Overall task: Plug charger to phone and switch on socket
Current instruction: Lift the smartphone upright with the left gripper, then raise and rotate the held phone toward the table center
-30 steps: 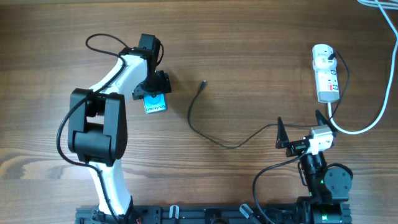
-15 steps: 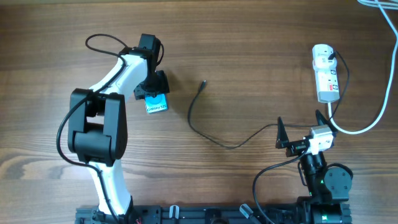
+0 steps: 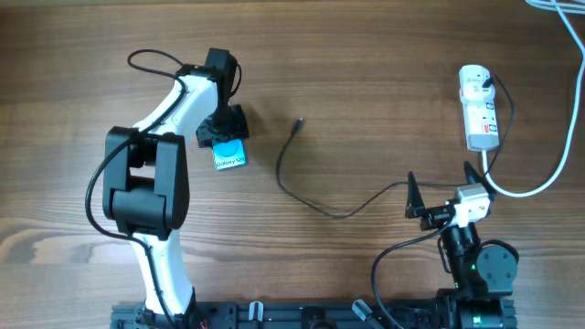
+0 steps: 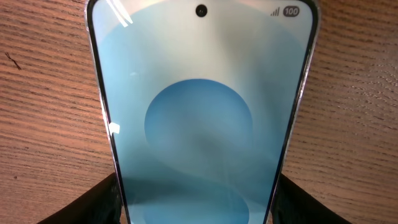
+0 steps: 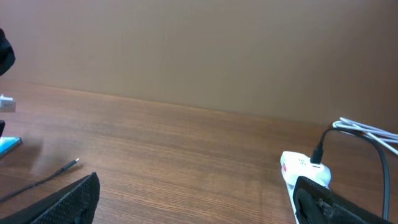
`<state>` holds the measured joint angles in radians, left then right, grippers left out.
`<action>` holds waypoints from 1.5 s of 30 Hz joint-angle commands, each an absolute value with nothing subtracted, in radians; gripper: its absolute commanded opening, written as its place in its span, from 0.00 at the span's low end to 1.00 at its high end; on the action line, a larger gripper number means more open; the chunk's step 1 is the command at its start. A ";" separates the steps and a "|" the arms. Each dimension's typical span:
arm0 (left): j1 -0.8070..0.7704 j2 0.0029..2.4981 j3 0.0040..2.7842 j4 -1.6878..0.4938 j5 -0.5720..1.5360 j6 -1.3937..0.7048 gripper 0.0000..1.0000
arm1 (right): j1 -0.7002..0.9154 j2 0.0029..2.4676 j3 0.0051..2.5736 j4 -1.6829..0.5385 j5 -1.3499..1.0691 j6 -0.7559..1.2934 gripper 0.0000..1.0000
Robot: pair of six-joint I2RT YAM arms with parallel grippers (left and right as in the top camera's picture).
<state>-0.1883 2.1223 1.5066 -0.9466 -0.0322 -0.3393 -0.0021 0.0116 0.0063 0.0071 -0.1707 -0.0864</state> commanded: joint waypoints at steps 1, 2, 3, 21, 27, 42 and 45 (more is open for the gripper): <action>-0.192 2.083 1.526 -0.952 -0.029 -0.345 0.64 | 0.002 0.005 0.005 0.010 -0.153 -0.078 1.00; -0.192 2.079 1.526 -0.952 -0.029 -0.345 0.64 | 0.002 0.005 0.005 0.010 -0.153 -0.078 1.00; -0.192 2.072 1.526 -0.952 -0.029 -0.345 0.64 | 0.002 0.005 0.005 0.010 -0.153 -0.078 1.00; -0.192 1.893 1.526 -0.962 0.015 -0.401 0.58 | 0.002 0.005 0.005 0.010 -0.154 -0.078 1.00; -0.191 1.853 1.526 -0.958 0.177 -0.536 0.54 | 0.002 0.005 0.005 0.010 -0.153 -0.078 1.00; -0.191 1.853 1.526 -0.947 0.424 -0.731 0.04 | 0.002 0.005 0.005 0.010 -0.153 -0.079 1.00; -0.189 1.853 1.526 -0.947 0.464 -0.776 0.04 | 0.002 0.005 0.005 0.010 -0.153 -0.078 1.00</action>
<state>-0.1883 1.8885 1.5070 -0.9501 0.3969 -0.7013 -0.0021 0.0116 0.0063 0.0071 -0.1707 -0.0864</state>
